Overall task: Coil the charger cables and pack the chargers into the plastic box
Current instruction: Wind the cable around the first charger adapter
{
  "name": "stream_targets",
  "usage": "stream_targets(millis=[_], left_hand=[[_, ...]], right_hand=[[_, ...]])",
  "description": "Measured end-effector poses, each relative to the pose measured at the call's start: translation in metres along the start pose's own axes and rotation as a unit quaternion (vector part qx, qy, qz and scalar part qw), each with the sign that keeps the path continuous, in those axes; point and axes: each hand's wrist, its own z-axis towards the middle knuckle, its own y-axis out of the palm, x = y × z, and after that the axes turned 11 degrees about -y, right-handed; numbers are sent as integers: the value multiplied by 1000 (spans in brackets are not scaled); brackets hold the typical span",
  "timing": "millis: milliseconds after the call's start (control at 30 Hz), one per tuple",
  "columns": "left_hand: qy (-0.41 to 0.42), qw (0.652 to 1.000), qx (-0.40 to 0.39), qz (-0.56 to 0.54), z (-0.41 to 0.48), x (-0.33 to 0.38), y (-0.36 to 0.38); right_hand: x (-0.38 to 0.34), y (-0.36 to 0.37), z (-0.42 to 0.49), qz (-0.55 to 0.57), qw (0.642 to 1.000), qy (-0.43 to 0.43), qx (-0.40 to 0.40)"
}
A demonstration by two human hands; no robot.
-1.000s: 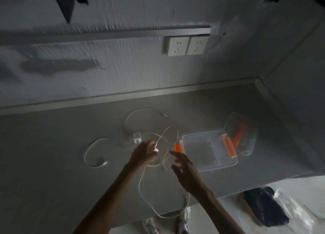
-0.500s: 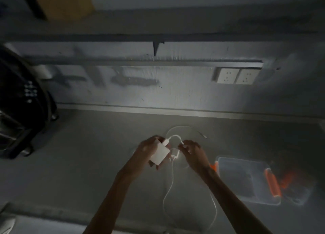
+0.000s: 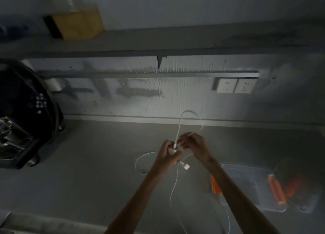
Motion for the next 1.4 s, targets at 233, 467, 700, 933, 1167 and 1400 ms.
stream_targets(millis=[233, 467, 700, 933, 1167, 1400], left_hand=[[-11, 998, 60, -10, 43, -21, 51], [57, 992, 35, -106, 71, 22, 27], [134, 947, -164, -242, 44, 97, 4], [207, 921, -195, -264, 5, 139, -36], [83, 971, -48, -218, 1, 81, -63], [-135, 980, -117, -87, -1, 3, -24]], right_hand=[[-49, -1, 8, 87, 988, -129, 11], [-34, -25, -30, 92, 977, -145, 127], [11, 10, -22, 53, 991, -70, 99], [35, 32, -4, -113, 990, -13, 89], [13, 21, 4, 43, 994, 25, 95], [-22, 32, 5, 352, 930, 72, 78]])
